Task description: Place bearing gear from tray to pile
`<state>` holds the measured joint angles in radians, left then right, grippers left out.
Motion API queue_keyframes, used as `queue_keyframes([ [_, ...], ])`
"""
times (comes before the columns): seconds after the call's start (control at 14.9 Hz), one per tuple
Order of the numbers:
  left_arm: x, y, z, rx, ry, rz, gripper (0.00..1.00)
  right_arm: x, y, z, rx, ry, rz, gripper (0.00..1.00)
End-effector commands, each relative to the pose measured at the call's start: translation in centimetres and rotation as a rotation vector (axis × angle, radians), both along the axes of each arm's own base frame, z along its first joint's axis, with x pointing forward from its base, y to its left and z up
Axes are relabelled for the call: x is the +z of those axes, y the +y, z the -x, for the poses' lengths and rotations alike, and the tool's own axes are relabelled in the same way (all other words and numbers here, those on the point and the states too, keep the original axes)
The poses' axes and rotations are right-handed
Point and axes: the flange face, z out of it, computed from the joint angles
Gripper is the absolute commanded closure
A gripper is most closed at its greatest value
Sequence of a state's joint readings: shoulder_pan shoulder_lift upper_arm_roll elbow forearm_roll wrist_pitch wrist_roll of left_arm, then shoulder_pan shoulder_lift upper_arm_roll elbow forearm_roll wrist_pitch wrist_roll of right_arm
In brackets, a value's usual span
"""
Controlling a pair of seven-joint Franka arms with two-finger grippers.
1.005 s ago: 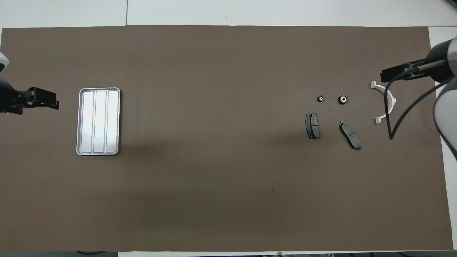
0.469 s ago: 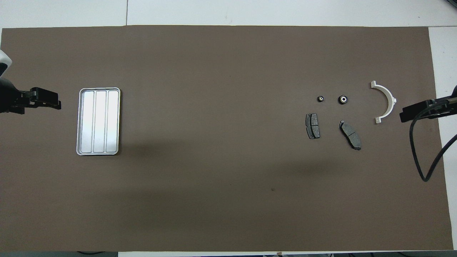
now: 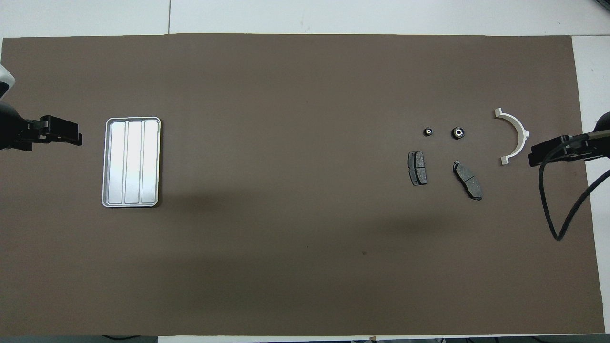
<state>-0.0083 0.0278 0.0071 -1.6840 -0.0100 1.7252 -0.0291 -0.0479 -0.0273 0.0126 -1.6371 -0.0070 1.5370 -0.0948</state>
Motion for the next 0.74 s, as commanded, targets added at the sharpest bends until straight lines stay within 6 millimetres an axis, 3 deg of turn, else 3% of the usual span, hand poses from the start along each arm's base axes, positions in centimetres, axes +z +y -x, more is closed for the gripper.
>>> queue_keyframes([
  [0.0, 0.7, -0.2, 0.7, -0.013, 0.015, -0.014, 0.0, -0.1, -0.1, 0.7, -0.041, 0.001, -0.002, 0.0],
  [0.33, 0.8, -1.9, 1.0, -0.044, 0.024, -0.015, 0.0, -0.1, -0.6, 0.8, -0.052, 0.001, -0.002, 0.0],
  [0.67, 0.8, -2.0, 1.0, -0.044, 0.024, -0.015, 0.0, -0.2, -0.6, 0.7, -0.052, 0.001, 0.0, 0.0],
])
